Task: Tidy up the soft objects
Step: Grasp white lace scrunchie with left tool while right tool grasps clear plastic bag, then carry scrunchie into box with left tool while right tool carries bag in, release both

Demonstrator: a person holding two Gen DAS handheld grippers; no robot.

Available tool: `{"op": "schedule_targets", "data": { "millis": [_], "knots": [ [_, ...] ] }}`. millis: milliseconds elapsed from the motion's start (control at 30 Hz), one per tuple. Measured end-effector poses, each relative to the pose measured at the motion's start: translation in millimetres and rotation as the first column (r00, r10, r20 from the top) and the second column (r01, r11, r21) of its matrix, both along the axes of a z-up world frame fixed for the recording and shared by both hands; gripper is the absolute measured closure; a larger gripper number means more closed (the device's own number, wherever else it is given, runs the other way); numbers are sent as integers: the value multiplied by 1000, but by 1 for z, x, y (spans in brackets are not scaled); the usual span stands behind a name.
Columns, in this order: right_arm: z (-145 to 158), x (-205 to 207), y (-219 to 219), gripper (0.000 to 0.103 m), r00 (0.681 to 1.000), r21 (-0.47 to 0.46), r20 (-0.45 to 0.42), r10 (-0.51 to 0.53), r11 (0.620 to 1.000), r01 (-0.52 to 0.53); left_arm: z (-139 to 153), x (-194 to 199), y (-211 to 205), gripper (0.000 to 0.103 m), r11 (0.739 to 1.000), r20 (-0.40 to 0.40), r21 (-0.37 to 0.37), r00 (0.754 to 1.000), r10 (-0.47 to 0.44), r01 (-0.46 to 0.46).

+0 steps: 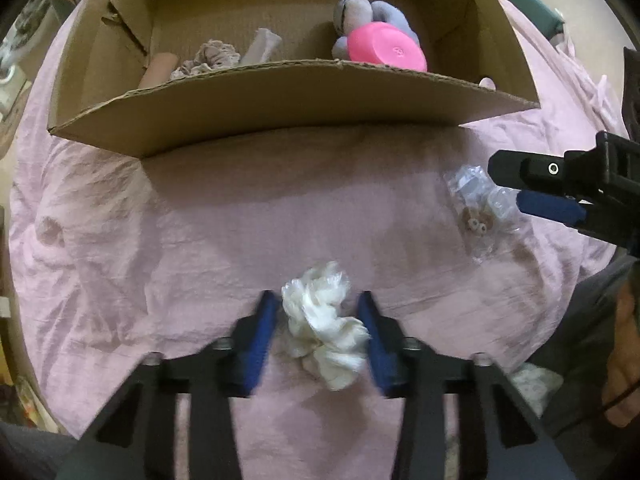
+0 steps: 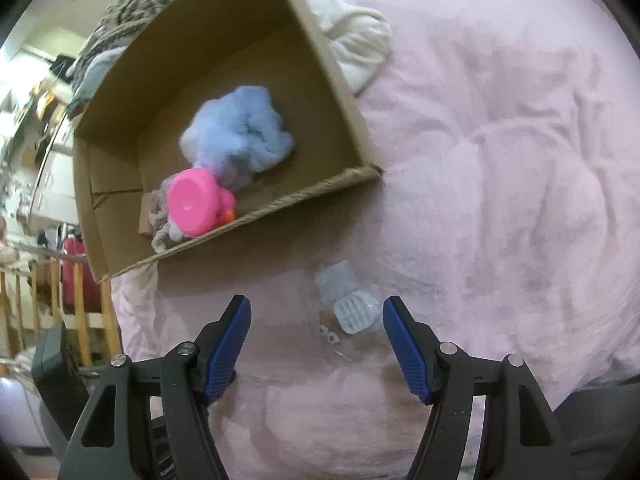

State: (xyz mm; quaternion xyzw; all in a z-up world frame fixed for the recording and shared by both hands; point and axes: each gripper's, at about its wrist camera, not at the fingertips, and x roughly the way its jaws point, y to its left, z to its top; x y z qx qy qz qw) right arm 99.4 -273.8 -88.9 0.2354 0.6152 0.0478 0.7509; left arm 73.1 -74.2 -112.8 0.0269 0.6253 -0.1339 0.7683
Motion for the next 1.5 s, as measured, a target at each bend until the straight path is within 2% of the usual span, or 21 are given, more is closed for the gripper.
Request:
{"op": "schedule_targets", "data": {
  "millis": [33,167,467,700,733,767,800,833,900,967,1200,1300,1500],
  "knots": [
    [-3,0,-1,30,1000,-3,-13,-5,1000,5,1,0,1,80,1000,5,0,1000,4,-4],
    [-13,4,1,30,999,-35,-52,10,999,-12,11,2,9,85,1000,35,1,999,21,-21],
    [-24,12,28,28,989,-206,-86,119,969,-134,38,9,39,85,992,106,10,987,122,-124],
    [-32,16,51,29,973,-307,-106,204,924,-228,44,13,46,85,989,130,17,981,141,-145],
    [-32,14,53,32,971,-318,-103,216,918,-238,44,13,46,85,989,133,19,981,144,-147],
    [-32,13,57,43,970,-327,-100,223,913,-243,45,13,47,85,988,136,20,980,146,-150],
    [-31,12,58,48,968,-339,-98,229,907,-249,45,13,48,85,988,138,20,979,149,-154],
    [-31,10,62,50,968,-344,-97,230,905,-250,45,14,47,85,987,141,22,978,153,-157],
    [-28,9,61,59,970,-336,-90,226,910,-243,46,15,50,85,986,148,28,976,158,-164],
    [-23,7,57,62,971,-333,-81,224,913,-238,42,17,45,85,984,156,34,974,166,-173],
    [0,-12,57,62,965,-258,-33,260,931,-260,45,18,58,85,976,175,48,964,201,-212],
    [13,-27,72,62,949,-209,2,315,928,-307,46,18,61,85,973,177,59,961,212,-225],
    [35,-45,92,62,917,-168,95,388,914,-369,51,17,62,85,965,207,90,953,222,-245]
  ]
}}
